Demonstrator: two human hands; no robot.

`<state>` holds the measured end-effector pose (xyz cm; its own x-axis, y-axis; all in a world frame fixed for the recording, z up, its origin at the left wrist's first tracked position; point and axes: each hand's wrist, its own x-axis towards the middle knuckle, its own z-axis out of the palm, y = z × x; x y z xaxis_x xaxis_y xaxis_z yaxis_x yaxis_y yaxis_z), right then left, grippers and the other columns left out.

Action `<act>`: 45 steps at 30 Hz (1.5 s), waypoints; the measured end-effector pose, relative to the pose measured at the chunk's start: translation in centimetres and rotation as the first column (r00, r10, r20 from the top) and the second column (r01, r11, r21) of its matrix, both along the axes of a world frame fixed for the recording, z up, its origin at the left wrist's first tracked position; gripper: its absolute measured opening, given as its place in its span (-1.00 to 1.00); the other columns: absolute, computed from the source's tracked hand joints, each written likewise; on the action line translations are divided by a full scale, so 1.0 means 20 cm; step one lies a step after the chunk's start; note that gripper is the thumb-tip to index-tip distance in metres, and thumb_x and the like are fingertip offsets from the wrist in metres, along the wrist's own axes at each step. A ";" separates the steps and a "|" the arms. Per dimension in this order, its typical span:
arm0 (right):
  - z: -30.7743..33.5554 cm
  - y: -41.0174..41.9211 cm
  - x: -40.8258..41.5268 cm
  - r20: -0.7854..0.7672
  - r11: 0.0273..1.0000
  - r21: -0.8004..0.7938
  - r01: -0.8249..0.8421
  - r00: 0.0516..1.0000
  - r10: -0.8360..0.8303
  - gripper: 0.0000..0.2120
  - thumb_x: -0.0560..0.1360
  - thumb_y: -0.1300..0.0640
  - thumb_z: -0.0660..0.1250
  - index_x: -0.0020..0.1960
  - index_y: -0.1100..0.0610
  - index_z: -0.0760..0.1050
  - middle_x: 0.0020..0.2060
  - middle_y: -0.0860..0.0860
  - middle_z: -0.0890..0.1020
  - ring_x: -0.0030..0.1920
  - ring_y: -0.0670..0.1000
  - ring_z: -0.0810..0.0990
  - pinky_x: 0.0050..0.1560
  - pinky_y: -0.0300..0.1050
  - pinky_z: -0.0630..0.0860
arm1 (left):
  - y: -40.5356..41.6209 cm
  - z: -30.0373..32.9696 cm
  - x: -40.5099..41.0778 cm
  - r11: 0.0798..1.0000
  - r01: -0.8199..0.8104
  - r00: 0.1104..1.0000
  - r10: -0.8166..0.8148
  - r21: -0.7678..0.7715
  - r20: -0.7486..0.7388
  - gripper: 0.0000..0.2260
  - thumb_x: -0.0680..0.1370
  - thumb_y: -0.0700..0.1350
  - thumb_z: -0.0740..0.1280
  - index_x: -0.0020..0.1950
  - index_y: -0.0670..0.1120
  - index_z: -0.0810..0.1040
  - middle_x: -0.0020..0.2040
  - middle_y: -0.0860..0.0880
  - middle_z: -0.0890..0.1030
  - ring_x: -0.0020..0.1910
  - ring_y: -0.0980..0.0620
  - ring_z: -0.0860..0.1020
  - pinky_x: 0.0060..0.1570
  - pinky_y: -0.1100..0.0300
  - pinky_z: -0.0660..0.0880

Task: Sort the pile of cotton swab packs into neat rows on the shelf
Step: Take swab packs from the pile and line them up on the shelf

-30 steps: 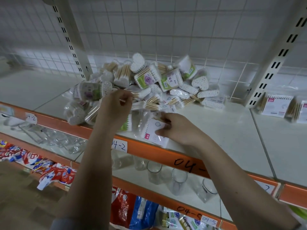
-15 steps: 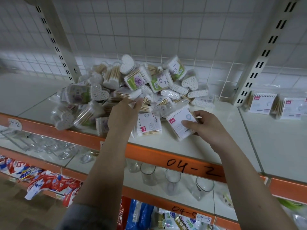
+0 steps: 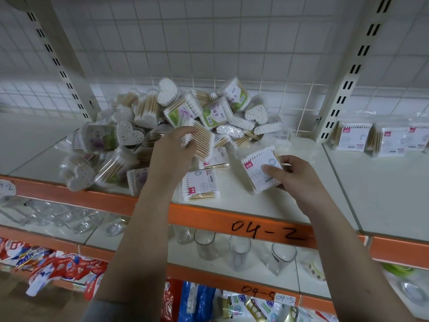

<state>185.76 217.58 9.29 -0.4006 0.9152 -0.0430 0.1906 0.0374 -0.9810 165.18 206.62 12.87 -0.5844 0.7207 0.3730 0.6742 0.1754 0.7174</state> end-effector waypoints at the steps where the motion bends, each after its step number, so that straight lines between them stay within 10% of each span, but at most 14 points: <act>1: 0.00 0.00 0.01 -0.002 1.000 -0.002 0.016 1.000 -0.016 -0.89 0.44 0.16 0.43 -0.06 0.11 0.53 -0.11 0.14 0.68 -0.03 0.19 0.64 0.14 0.17 0.53 | 0.01 0.00 0.00 1.000 0.021 1.000 -0.021 0.007 0.017 -0.72 0.57 -0.16 0.26 0.26 0.04 0.53 -0.24 0.06 0.48 -0.60 0.23 0.35 -0.58 0.42 0.25; 6: 0.00 -0.01 0.11 -0.037 0.992 -0.009 0.128 0.991 -0.128 -0.91 0.45 0.16 0.41 -0.07 0.09 0.53 -0.11 0.16 0.68 0.00 0.23 0.63 0.15 0.22 0.52 | 0.09 0.00 0.03 0.997 0.082 0.995 -0.082 -0.004 0.059 -0.71 0.56 -0.04 0.25 0.25 0.21 0.50 0.13 0.11 0.56 -0.26 0.22 0.53 -0.19 0.33 0.53; 14: 0.01 0.03 0.39 -0.075 0.959 0.020 0.283 0.957 -0.281 -0.96 0.48 0.18 0.38 -0.13 0.08 0.60 -0.14 0.13 0.69 -0.02 0.19 0.65 0.13 0.19 0.54 | 0.29 -0.02 0.27 0.977 0.213 0.971 -0.210 -0.019 0.111 -0.79 0.56 -0.09 0.26 0.15 0.08 0.57 0.03 0.14 0.53 -0.05 0.18 0.48 -0.13 0.21 0.44; 21: 0.01 0.20 0.75 -0.126 0.932 0.012 0.361 0.926 -0.357 -0.95 0.48 0.23 0.37 -0.15 0.12 0.59 -0.18 0.14 0.66 -0.14 0.08 0.61 0.11 0.11 0.54 | 0.49 -0.03 0.61 0.974 0.226 0.972 -0.224 -0.016 0.074 -0.90 0.51 -0.08 0.31 -0.14 0.12 0.56 -0.16 0.07 0.60 -0.23 0.09 0.50 -0.37 0.44 0.33; 36: 0.05 0.92 1.57 -0.006 0.965 0.042 0.258 0.966 -0.258 -0.67 0.35 0.07 0.44 -0.06 0.32 0.54 -0.02 0.29 0.63 -0.06 0.23 0.63 0.19 0.24 0.47 | 0.86 -0.07 1.47 0.998 0.053 0.994 -0.057 0.041 0.094 -0.83 0.53 -0.18 0.30 0.03 0.02 0.62 -0.18 0.11 0.53 -0.35 0.31 0.48 -0.37 0.54 0.35; 41: 0.07 1.09 1.56 0.024 0.961 0.080 0.263 0.964 -0.266 -0.76 0.47 0.19 0.36 -0.33 0.13 0.38 -0.46 0.00 0.42 -0.47 -0.09 0.38 -0.46 -0.40 0.27 | 0.92 -0.05 1.55 1.000 0.029 0.995 -0.030 0.005 0.099 -0.83 0.51 -0.15 0.30 0.01 0.07 0.62 -0.25 0.10 0.54 -0.52 0.32 0.42 -0.53 0.48 0.27; 45: 0.05 1.19 1.46 0.076 0.928 0.168 0.332 0.934 -0.348 -0.55 0.46 0.15 0.36 -0.43 0.06 0.13 -0.57 -0.06 0.23 -0.48 -0.05 0.17 -0.51 -0.24 0.09 | 0.94 -0.02 1.57 0.999 0.046 0.998 -0.046 -0.018 0.042 -0.85 0.51 -0.14 0.30 -0.04 0.08 0.60 -0.24 0.10 0.56 -0.54 0.27 0.42 -0.51 0.47 0.30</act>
